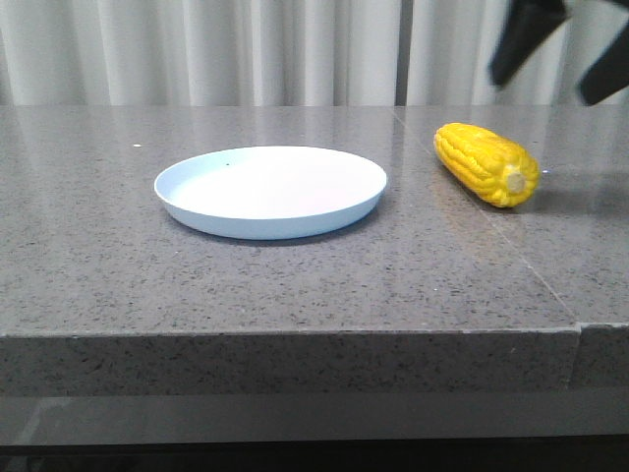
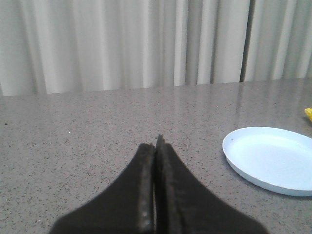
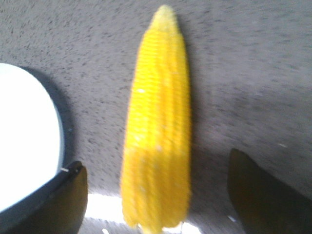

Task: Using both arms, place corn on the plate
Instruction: 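Lower the open right gripper over the yellow corn cob and close, then lift the corn with the right gripper and carry it over the plate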

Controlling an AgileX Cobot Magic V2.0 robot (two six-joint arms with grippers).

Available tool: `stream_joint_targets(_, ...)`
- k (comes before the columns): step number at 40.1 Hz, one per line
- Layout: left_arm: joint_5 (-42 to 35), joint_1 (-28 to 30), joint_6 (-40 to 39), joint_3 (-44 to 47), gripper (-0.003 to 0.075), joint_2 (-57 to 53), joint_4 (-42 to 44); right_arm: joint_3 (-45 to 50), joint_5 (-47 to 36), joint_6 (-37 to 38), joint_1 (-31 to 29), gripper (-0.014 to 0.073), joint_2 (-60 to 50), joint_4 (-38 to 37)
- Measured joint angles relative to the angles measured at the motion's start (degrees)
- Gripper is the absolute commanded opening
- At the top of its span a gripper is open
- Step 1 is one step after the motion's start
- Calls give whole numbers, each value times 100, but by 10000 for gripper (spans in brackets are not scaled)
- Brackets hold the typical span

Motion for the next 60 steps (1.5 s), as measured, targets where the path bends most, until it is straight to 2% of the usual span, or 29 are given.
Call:
stream_joint_targets(12, 0, 0, 0, 0, -20, 0, 0, -951, 209, 0, 79, 609, 1349, 28)
stream_joint_targets(15, 0, 0, 0, 0, -20, 0, 0, -1021, 246, 0, 79, 578, 1509, 28)
stream_joint_targets(18, 0, 0, 0, 0, -20, 0, 0, -1021, 279, 0, 79, 492, 1561, 28)
stream_joint_targets(24, 0, 0, 0, 0, -20, 0, 0, -1044, 305, 0, 79, 212, 1570, 28)
stream_joint_targets(27, 0, 0, 0, 3, -20, 0, 0, -1044, 305, 0, 79, 154, 1570, 28)
stream_joint_targets(35, -2, 0, 0, 3, -20, 0, 0, -1044, 317, 0, 79, 152, 1458, 42)
stream_joint_targets(44, -2, 0, 0, 3, -20, 0, 0, -1044, 159, 0, 246, 152, 937, 644)
stream_joint_targets(50, -2, 0, 0, 3, -20, 0, 0, -1044, 17, 0, 592, 152, 824, 1190)
stream_joint_targets(60, -2, 0, 0, 3, -20, 0, 0, -1044, -430, 0, 1515, 153, 1130, 1536)
